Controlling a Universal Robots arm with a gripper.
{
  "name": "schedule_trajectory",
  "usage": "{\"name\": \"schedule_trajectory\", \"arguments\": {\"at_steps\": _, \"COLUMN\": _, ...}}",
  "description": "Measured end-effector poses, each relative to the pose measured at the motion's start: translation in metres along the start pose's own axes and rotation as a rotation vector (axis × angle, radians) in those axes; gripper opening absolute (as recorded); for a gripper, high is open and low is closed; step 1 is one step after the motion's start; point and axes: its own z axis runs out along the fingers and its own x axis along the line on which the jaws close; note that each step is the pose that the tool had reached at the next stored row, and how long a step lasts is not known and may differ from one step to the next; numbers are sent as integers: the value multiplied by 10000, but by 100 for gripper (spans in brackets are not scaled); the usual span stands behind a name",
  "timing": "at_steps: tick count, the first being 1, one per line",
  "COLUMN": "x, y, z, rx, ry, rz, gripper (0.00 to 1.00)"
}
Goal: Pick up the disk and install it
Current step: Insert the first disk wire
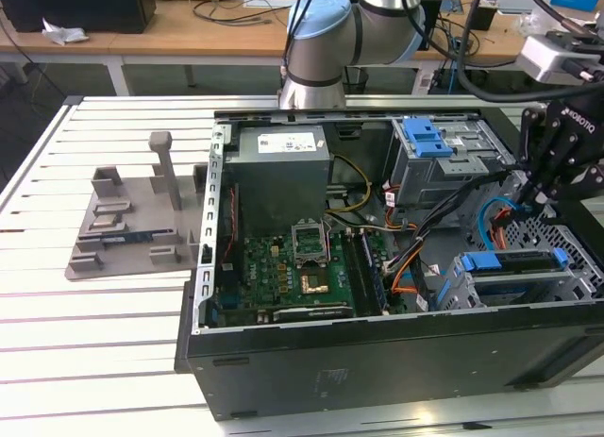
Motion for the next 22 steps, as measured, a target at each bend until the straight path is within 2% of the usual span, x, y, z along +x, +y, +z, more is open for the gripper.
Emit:
{"name": "schedule_trajectory", "arguments": {"at_steps": 5, "x": 11, "y": 65, "z": 15, "rx": 0, "ry": 0, "rz": 0, "gripper": 17}}
{"name": "schedule_trajectory", "arguments": {"at_steps": 22, "x": 40, "y": 150, "z": 66, "rx": 0, "ry": 0, "rz": 0, "gripper": 17}}
